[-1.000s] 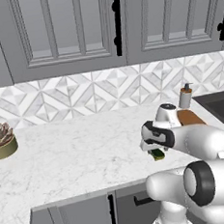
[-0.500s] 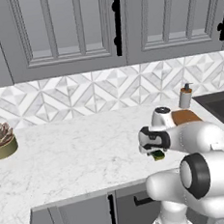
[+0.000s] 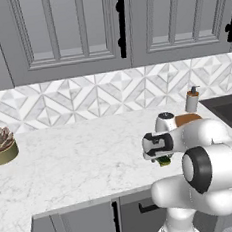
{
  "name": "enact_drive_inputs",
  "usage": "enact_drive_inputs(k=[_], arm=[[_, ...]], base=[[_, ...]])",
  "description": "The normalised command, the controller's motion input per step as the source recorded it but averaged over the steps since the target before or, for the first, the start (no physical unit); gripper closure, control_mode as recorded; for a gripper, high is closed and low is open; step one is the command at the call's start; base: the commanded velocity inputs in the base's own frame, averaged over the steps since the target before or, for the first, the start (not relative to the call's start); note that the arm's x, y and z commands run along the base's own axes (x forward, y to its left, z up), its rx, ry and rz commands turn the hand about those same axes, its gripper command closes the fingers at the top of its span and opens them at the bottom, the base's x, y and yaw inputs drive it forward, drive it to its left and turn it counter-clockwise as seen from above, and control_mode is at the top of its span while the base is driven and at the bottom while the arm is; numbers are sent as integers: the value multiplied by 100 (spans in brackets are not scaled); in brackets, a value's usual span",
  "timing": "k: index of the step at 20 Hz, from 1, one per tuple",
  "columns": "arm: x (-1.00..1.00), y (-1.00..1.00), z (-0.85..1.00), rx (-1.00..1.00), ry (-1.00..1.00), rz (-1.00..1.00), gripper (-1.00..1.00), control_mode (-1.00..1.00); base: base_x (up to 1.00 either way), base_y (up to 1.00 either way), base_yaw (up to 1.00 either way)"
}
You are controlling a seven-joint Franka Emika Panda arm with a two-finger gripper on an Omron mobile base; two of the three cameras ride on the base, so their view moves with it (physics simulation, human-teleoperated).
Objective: Pick up the sponge from the counter and clean the cutting board by briefly scrubbing or pressing down on the cutting board. Once finished, release the sponge.
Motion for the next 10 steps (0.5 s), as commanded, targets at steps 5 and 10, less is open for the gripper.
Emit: enact_drive_inputs(k=[5,10], arm=[[0,0,-26,0,0,0,100,-100],[-5,2,-26,0,0,0,100,-100]], base=[[0,0,0],[0,0,0]])
